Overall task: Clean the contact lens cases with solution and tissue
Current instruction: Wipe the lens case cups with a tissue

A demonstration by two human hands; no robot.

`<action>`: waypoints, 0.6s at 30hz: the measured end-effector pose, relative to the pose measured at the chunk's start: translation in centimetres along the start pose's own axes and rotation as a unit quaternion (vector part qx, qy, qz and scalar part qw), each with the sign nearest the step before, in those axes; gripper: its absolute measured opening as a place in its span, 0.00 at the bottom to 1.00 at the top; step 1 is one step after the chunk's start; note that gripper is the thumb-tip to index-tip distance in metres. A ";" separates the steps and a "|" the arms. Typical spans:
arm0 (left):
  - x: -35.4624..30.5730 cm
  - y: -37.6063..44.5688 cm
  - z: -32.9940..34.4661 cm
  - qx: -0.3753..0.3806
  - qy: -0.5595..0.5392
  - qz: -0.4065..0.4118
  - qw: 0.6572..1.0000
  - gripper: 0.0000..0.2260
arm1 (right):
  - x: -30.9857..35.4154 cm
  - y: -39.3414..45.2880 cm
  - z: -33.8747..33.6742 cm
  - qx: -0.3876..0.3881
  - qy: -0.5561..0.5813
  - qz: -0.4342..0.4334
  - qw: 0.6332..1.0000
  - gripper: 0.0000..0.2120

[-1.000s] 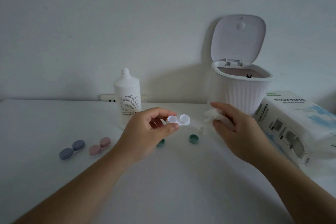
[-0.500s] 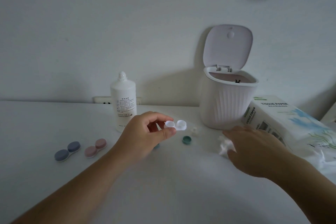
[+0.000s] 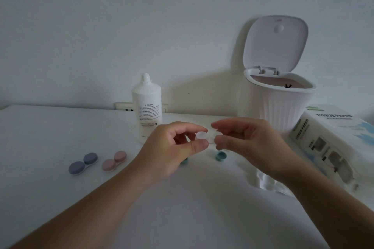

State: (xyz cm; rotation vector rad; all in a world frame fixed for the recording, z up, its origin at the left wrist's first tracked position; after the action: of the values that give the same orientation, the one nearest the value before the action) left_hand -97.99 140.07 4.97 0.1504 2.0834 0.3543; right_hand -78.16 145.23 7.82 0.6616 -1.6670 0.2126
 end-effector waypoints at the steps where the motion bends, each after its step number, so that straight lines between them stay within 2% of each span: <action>1: 0.0 0.0 0.1 0.001 -0.002 0.001 1.000 0.09 | -0.4 0.0 0.0 -0.006 0.029 0.000 1.000 0.17; 5: 0.1 0.2 0.4 -0.006 -0.011 0.006 1.000 0.13 | -1.1 -0.3 0.1 0.007 0.068 0.001 0.998 0.14; 11: 0.0 0.0 0.8 0.002 -0.005 0.019 1.000 0.08 | -1.3 -0.7 0.4 0.021 0.086 -0.001 0.996 0.13; 14: -0.2 0.0 0.7 -0.010 0.000 0.023 1.000 0.09 | -1.4 -0.7 0.3 0.013 0.105 0.010 0.994 0.15; 18: -0.6 -0.4 0.6 -0.021 0.037 0.022 0.999 0.11 | -1.5 -0.7 0.3 0.015 0.105 0.020 0.994 0.12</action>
State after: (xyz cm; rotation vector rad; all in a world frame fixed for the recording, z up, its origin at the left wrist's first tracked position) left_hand -97.16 139.68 5.09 0.1612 2.1458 0.4362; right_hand -77.89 144.95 6.15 0.6081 -1.4788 0.3262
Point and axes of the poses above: each hand's wrist, its own y-axis towards the middle knuckle, its own z-axis out of the palm, x = y × z, the point moved 3 cm from there along y, towards the middle knuckle, and after that the axes turned 11 degrees about y, right-handed, at the moved point
